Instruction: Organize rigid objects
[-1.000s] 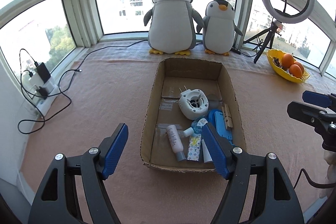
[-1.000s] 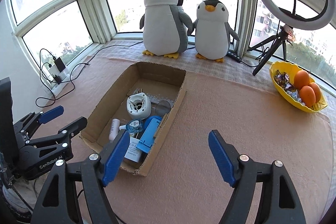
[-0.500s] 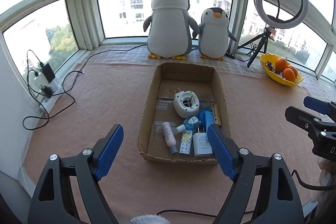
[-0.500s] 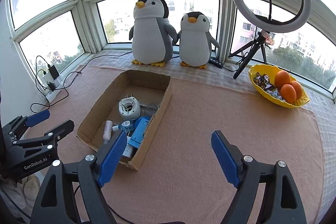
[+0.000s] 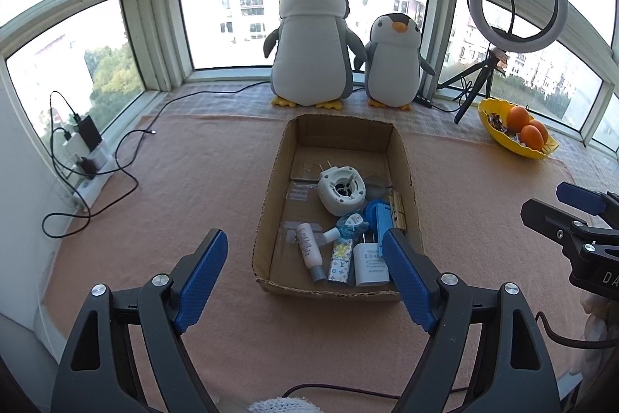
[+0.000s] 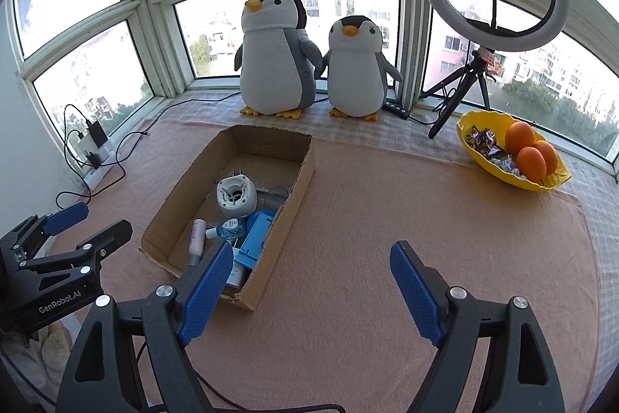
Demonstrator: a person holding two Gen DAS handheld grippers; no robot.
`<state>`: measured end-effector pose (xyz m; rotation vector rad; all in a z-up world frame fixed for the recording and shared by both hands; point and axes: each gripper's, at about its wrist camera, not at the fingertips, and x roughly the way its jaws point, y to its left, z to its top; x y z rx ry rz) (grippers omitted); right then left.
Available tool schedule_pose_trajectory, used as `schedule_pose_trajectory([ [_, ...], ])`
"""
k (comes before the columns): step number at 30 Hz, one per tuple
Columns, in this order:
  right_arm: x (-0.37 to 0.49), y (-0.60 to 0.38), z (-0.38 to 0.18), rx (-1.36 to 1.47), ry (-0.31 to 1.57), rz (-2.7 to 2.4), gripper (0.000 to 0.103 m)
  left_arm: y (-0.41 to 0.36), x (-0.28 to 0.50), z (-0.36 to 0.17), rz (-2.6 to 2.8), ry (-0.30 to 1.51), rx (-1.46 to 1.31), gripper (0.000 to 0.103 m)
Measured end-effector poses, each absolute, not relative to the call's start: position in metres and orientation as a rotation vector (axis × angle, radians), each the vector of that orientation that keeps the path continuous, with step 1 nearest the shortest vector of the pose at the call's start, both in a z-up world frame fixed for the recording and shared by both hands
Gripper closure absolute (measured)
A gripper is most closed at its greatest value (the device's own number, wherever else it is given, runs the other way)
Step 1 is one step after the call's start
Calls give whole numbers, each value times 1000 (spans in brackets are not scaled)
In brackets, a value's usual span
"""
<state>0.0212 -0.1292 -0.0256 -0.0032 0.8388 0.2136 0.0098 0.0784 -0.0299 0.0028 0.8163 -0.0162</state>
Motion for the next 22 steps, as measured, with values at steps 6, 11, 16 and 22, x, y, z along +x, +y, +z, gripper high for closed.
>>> schedule_pose_trajectory([
  [6,22,-130,-27,-2,844,210,23,77,11,-30,-20,819,2,20],
  [11,24,-131,-29,2,849,209,23,77,11,-30,-22,820,2,20],
  [16,24,-132,-32,1,856,207,22,76,11,-31,-24,819,0,20],
  [22,25,-135,-34,12,861,202,22,76,13,-33,-14,824,-4,20],
])
